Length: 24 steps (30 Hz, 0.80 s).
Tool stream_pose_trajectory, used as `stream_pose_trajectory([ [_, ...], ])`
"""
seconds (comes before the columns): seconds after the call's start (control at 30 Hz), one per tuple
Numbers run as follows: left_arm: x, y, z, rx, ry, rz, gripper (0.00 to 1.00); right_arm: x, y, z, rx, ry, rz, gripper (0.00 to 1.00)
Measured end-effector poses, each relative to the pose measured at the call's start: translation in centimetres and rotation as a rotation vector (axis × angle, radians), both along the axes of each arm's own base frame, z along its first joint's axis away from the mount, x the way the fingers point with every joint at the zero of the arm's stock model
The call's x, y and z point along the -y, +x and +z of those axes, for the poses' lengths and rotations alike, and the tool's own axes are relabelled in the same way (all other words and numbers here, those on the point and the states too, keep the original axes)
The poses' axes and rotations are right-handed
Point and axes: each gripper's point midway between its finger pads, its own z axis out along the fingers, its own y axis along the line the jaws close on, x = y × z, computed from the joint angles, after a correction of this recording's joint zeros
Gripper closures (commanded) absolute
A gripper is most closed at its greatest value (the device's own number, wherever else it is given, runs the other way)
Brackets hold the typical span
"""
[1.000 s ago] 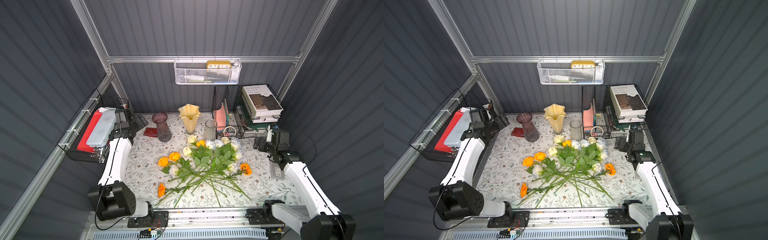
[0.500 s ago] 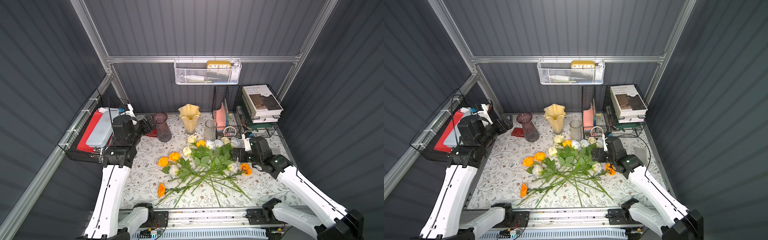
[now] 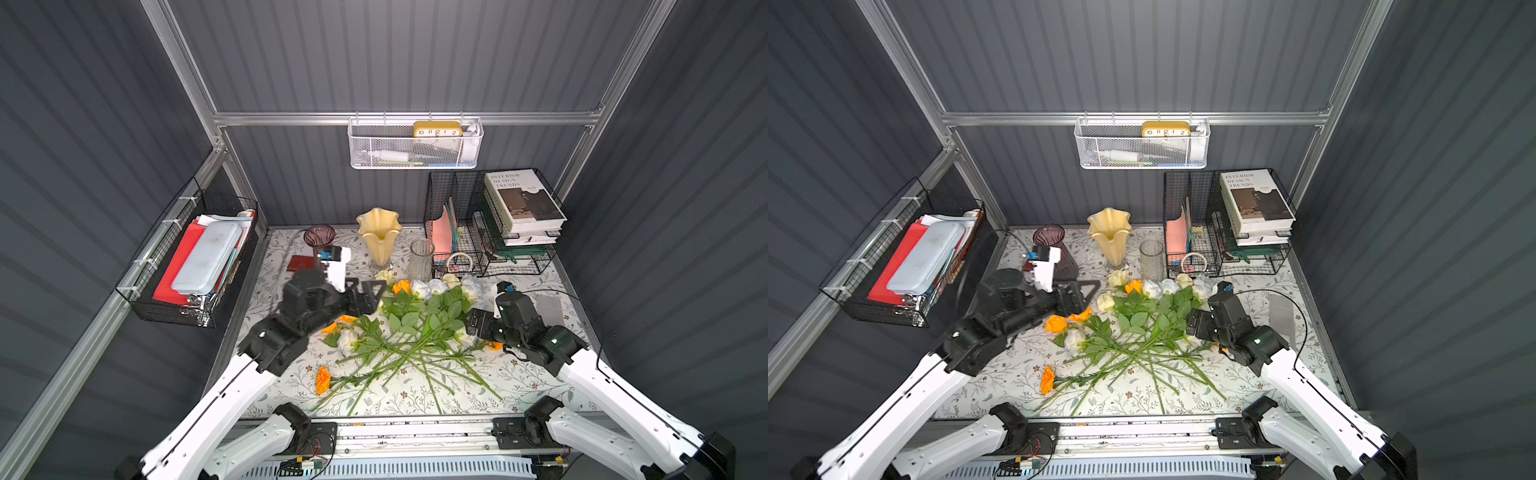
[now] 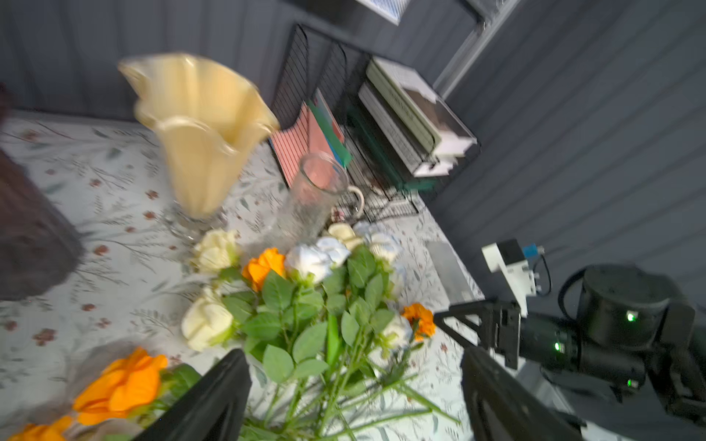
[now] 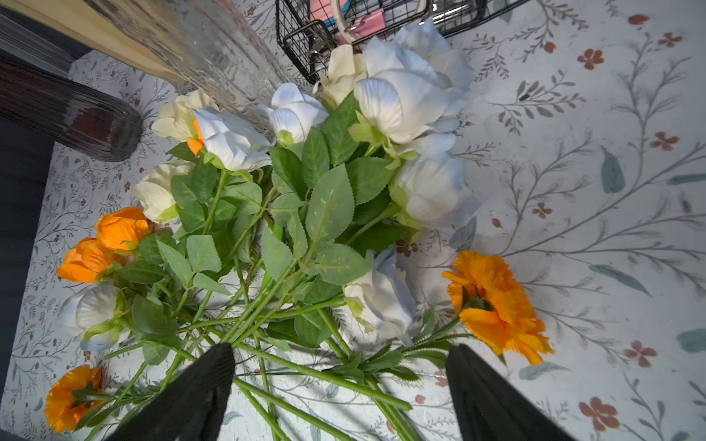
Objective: Arrange the flowers in different vases according to their colors
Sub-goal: Pick up the flower at the center of the board.
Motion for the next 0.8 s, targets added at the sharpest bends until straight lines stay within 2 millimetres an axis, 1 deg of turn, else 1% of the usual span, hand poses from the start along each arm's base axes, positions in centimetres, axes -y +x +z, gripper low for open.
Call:
stream_pose_trajectory([
  [0.07,4.3,-1.2,-3.5,-0.06,0.097,-0.041,0.12,0.3,0.1,-0.4,-0.01,-0.017,-0.014,0.06],
  [0.1,5.8,-1.7,-5.4,-0.085,0.145,-0.051,0.12,0.5,0.1,-0.5,-0.015,-0.024,-0.022,0.06],
  [0.13,7.0,-2.1,-7.5,-0.11,0.198,-0.054,0.13,0.7,0.2,-0.7,-0.021,-0.029,-0.029,0.06],
  [0.17,7.6,-2.4,-9.3,-0.131,0.242,-0.053,0.14,1.0,0.3,-0.7,-0.028,-0.036,-0.041,0.06],
  [0.23,8.1,-2.7,-11.6,-0.153,0.291,-0.045,0.15,1.7,0.7,-0.8,-0.035,-0.042,-0.066,0.06],
  [0.27,8.0,-2.8,-12.2,-0.157,0.303,-0.039,0.17,2.1,0.9,-0.7,-0.036,-0.043,-0.08,0.06],
  [0.33,8.1,-2.5,-12.7,-0.16,0.308,-0.02,0.2,2.7,1.3,-0.9,-0.043,-0.045,-0.099,0.07],
  [0.4,8.6,-2.1,-13.0,-0.157,0.3,-0.011,0.26,3.3,1.5,-1.2,-0.056,-0.046,-0.118,0.1],
  [0.47,9.3,-1.7,-14.0,-0.159,0.307,-0.01,0.33,3.8,1.8,-1.5,-0.07,-0.043,-0.129,0.13],
  [0.57,10.3,-1.5,-16.2,-0.159,0.345,-0.031,0.35,3.9,1.9,-1.7,-0.079,-0.037,-0.125,0.2],
  [0.7,11.2,-1.5,-18.3,-0.154,0.395,-0.07,0.39,3.7,2.1,-1.9,-0.079,-0.018,-0.115,0.21],
  [0.8,11.4,-1.3,-20.0,-0.154,0.447,-0.088,0.47,3.8,2.0,-2.6,-0.09,-0.013,-0.115,0.21],
])
